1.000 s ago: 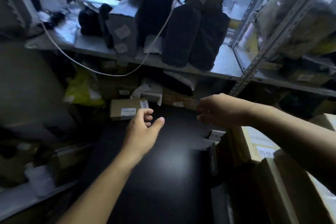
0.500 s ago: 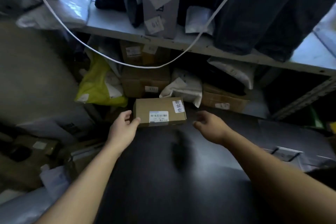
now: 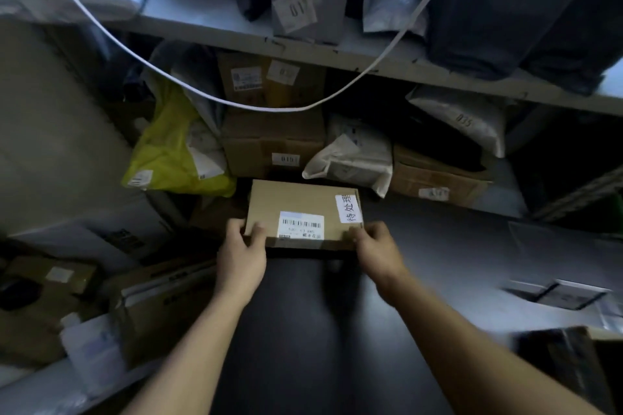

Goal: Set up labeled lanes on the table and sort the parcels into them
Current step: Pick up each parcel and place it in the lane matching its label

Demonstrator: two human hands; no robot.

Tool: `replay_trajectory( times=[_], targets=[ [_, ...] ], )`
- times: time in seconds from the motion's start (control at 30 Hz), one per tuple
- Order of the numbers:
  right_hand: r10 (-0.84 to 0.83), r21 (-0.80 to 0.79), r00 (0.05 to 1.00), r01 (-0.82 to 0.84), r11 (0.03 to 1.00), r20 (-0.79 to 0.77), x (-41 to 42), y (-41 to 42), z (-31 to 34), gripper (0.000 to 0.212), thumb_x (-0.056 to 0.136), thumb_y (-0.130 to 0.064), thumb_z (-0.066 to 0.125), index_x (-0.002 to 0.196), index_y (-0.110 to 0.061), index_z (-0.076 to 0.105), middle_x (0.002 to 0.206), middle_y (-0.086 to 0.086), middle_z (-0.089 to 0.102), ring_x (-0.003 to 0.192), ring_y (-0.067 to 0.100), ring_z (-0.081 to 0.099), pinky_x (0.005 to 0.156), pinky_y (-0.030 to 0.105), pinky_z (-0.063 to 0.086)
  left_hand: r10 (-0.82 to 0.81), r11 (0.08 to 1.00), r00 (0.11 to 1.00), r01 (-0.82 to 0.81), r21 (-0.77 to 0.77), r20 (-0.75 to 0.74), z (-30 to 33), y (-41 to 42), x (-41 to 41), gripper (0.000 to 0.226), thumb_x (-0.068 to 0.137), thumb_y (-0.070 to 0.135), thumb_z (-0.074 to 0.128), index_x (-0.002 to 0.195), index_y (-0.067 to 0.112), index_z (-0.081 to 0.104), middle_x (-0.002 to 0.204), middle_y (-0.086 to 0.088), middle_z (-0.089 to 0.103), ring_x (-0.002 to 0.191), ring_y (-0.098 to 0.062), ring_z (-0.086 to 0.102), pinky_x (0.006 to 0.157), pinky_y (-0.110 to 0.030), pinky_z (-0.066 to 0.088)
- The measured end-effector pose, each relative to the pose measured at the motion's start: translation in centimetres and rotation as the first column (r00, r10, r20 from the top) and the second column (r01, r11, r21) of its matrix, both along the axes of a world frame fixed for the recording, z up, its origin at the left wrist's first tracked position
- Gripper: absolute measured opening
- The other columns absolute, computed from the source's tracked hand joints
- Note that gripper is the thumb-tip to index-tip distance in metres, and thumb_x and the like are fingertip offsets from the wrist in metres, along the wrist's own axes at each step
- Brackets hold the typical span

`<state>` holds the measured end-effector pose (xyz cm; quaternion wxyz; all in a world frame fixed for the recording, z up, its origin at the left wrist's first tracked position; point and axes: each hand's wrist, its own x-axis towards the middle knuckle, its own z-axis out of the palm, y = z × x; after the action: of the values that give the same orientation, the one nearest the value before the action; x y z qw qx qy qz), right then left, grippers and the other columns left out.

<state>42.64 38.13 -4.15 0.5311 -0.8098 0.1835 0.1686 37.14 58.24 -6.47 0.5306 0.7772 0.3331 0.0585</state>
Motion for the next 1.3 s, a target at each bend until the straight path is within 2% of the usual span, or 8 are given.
replay_trajectory(
  times=[0.17,0.37,0.53,0.67,0.77,0.93,1.1,1.3],
  targets=[
    [-0.225,0.268,0.97,0.194,0.944,0.092,-7.7,-2.9,4.9,0.01,0.095,-0.024,0.062,0.091,-0.015,0.058,0.096,0.003,0.068,0.088,0.014,0.065,0.076,0.033,0.053,0.103,0.945,0.978,-0.039,-0.326,0.183,4.9,-2.0,-4.2,0.009,0.099,0.022,0.056,0.099,0.03,0.058,0.106,0.002,0.07,0.096,-0.012,0.069,0.073,-0.029,0.056],
    [-0.369,0.45,0.919,0.274,0.85,0.136,-18.5,-8.1,15.1,0.009,0.09,-0.021,0.069,0.092,-0.014,0.064,0.081,-0.008,0.075,0.072,-0.003,0.067,0.067,0.022,0.047,-0.022,0.945,0.939,0.131,-0.299,0.343,15.2,-5.9,-10.6,0.019,0.086,0.035,0.062,0.102,0.024,0.066,0.104,0.002,0.075,0.103,-0.017,0.069,0.09,-0.037,0.052],
    [-0.417,0.367,0.862,0.303,0.879,0.288,-27.6,-13.7,23.0,0.014,0.088,-0.029,0.071,0.088,-0.016,0.068,0.084,-0.001,0.074,0.076,0.003,0.068,0.059,0.018,0.05,-0.188,0.92,0.895,0.305,-0.245,0.405,23.8,-11.0,-16.3,0.015,0.091,0.033,0.062,0.099,0.023,0.07,0.1,0.005,0.076,0.098,-0.011,0.071,0.093,-0.038,0.053],
    [-0.415,0.334,0.808,0.288,0.897,0.418,-34.1,-17.4,28.4,0.017,0.089,-0.037,0.068,0.089,-0.02,0.07,0.084,-0.009,0.074,0.076,-0.001,0.067,0.058,0.014,0.05,-0.245,0.914,0.859,0.359,-0.19,0.449,29.6,-15.7,-20.0,0.02,0.09,0.042,0.061,0.093,0.026,0.073,0.099,0.002,0.076,0.102,-0.021,0.07,0.096,-0.054,0.052],
    [-0.432,0.32,0.763,0.307,0.897,0.481,-37.9,-19.9,31.6,0.019,0.088,-0.04,0.068,0.09,-0.021,0.069,0.084,-0.009,0.074,0.078,0.006,0.069,0.065,0.024,0.052,-0.289,0.909,0.833,0.394,-0.138,0.472,32.7,-18.8,-22.3,0.024,0.091,0.048,0.06,0.09,0.028,0.073,0.096,0.002,0.076,0.101,-0.025,0.069,0.094,-0.058,0.052],
    [-0.436,0.312,0.673,0.306,0.9,0.598,-43.4,-24.2,36.6,0.035,0.074,-0.059,0.067,0.092,-0.028,0.069,0.085,-0.01,0.076,0.079,0.004,0.072,0.065,0.021,0.054,-0.384,0.893,0.772,0.449,-0.008,0.507,36.7,-23.3,-24.8,0.022,0.091,0.051,0.059,0.089,0.035,0.075,0.09,0.012,0.075,0.09,-0.011,0.07,0.089,-0.044,0.056],
    [-0.476,0.265,0.614,0.406,0.875,0.63,-46.5,-28.6,38.7,0.019,0.084,-0.045,0.072,0.09,-0.027,0.068,0.086,-0.011,0.075,0.08,0.006,0.072,0.073,0.032,0.057,-0.435,0.863,0.713,0.503,0.03,0.551,38.9,-29.6,-25.1,0.018,0.093,0.047,0.057,0.093,0.033,0.069,0.091,0.009,0.073,0.085,-0.015,0.066,0.081,-0.038,0.054],
    [-0.536,0.228,0.596,0.514,0.827,0.598,-47.6,-32.1,37.6,0.016,0.087,-0.034,0.071,0.094,-0.021,0.064,0.09,-0.004,0.071,0.077,0.001,0.067,0.075,0.024,0.054,-0.561,0.769,0.671,0.639,0.005,0.484,40.2,-37.9,-23.4,0.02,0.089,0.041,0.056,0.107,0.031,0.057,0.106,0.005,0.065,0.1,-0.015,0.062,0.087,-0.036,0.052]
  ],
)
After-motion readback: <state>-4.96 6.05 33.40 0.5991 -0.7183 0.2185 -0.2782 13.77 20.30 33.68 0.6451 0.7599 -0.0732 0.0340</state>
